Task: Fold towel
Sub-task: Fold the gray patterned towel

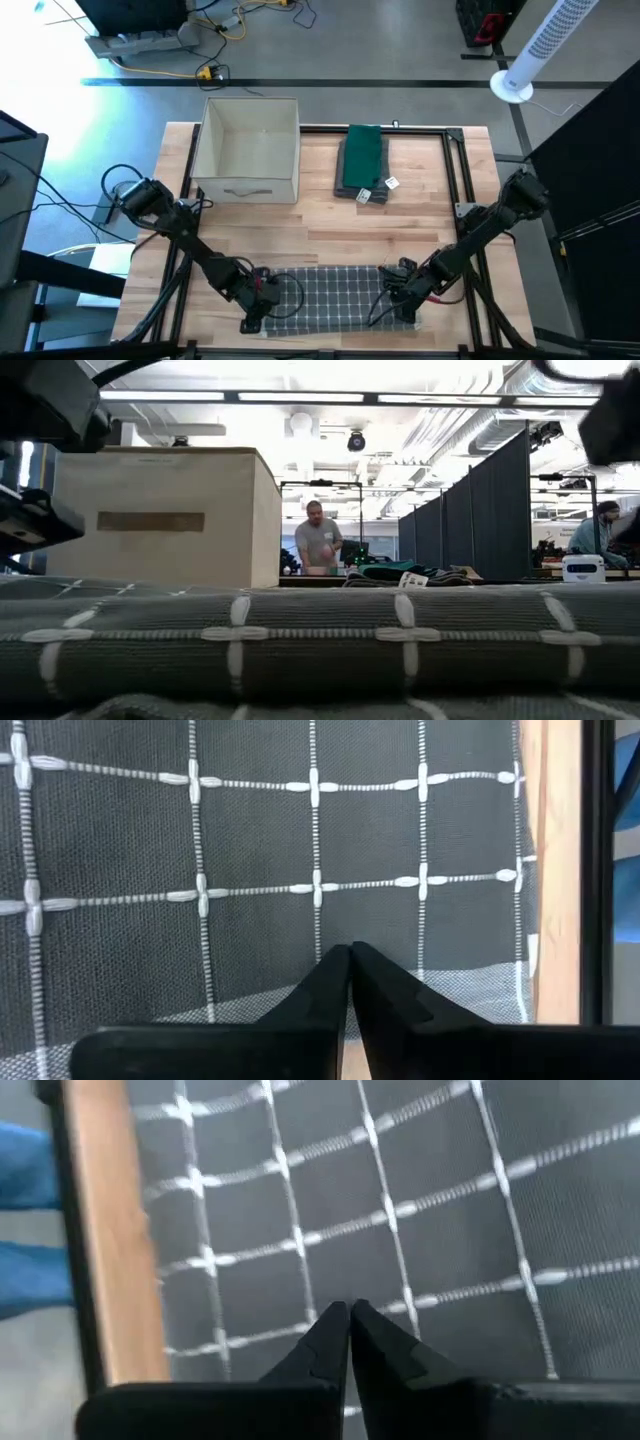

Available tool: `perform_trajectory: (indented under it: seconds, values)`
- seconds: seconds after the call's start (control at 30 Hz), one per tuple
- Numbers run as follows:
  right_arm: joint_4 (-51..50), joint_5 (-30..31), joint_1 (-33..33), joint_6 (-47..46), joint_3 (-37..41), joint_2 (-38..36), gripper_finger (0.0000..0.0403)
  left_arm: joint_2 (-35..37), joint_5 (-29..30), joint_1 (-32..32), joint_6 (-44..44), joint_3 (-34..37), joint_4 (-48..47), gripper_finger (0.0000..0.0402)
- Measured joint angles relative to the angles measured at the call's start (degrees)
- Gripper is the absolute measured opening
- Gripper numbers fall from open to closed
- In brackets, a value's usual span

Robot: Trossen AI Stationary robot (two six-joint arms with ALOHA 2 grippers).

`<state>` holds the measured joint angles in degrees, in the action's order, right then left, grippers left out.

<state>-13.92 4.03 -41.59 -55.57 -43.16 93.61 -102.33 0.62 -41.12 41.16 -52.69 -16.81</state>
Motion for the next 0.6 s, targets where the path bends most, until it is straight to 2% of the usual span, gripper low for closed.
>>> perform_trajectory:
  seconds: [0.27, 0.4, 0.5, 0.6]
  values:
    - [-7.21, 3.06, 5.05, 2.04, -0.22, 0.12, 0.0000, 1.46, 0.00, 3.99, -5.86, 0.02, -11.31, 0.0002]
    - [-8.48, 1.05, 8.58, 5.18, -0.18, -0.12, 0.0000, 3.30, -1.91, 7.07, -7.42, 0.25, -14.75, 0.0001]
    - [-11.27, 0.52, 9.81, 4.41, -0.78, -2.77, 0.0000, 6.97, -5.50, 9.00, -7.33, 0.73, -17.92, 0.0000]
    - [-15.31, 3.44, 9.84, -0.31, -3.87, -7.40, 0.0000, 13.17, -7.83, 9.49, -5.92, 0.02, -20.30, 0.0000]
